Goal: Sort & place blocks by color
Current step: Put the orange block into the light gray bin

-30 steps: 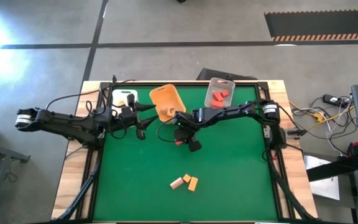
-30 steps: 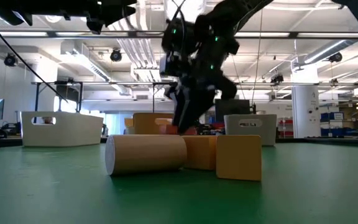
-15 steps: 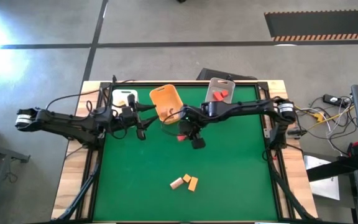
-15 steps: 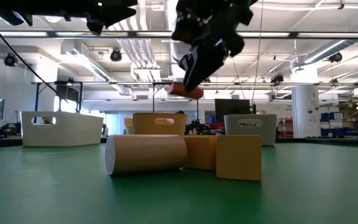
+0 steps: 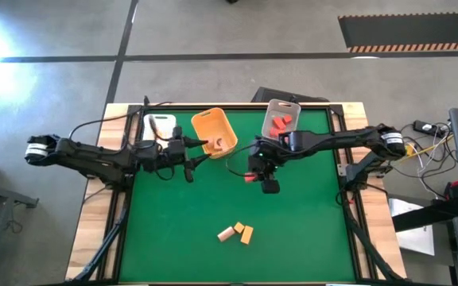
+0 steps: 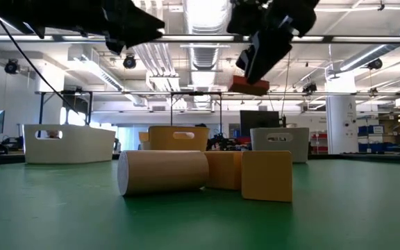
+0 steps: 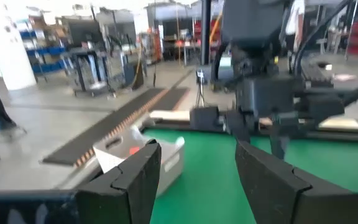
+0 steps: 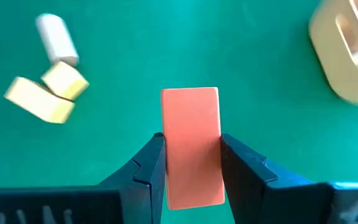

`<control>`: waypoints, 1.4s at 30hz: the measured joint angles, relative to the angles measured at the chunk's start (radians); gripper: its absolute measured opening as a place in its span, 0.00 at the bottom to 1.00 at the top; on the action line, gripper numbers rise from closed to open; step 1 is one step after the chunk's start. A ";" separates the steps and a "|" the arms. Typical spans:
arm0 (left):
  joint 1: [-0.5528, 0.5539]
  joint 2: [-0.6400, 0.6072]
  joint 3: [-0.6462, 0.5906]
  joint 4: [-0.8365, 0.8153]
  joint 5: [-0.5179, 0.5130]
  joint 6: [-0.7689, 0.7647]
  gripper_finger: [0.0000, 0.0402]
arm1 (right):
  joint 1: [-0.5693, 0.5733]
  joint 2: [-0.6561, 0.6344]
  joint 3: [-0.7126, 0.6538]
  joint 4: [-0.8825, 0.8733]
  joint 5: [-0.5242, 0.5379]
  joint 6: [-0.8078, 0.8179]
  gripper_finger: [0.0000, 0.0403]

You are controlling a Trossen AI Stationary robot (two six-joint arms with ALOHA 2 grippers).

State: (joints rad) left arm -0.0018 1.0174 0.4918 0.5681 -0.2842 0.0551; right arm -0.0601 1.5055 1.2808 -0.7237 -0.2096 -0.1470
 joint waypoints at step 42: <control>0.028 0.551 0.253 -0.455 0.008 -0.075 0.04 | -0.435 -0.307 -0.352 0.313 0.393 0.371 0.55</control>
State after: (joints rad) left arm 0.0266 1.5681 0.7448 0.1128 -0.2763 -0.0196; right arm -0.4952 1.1987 0.9291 -0.4106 0.1831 0.2235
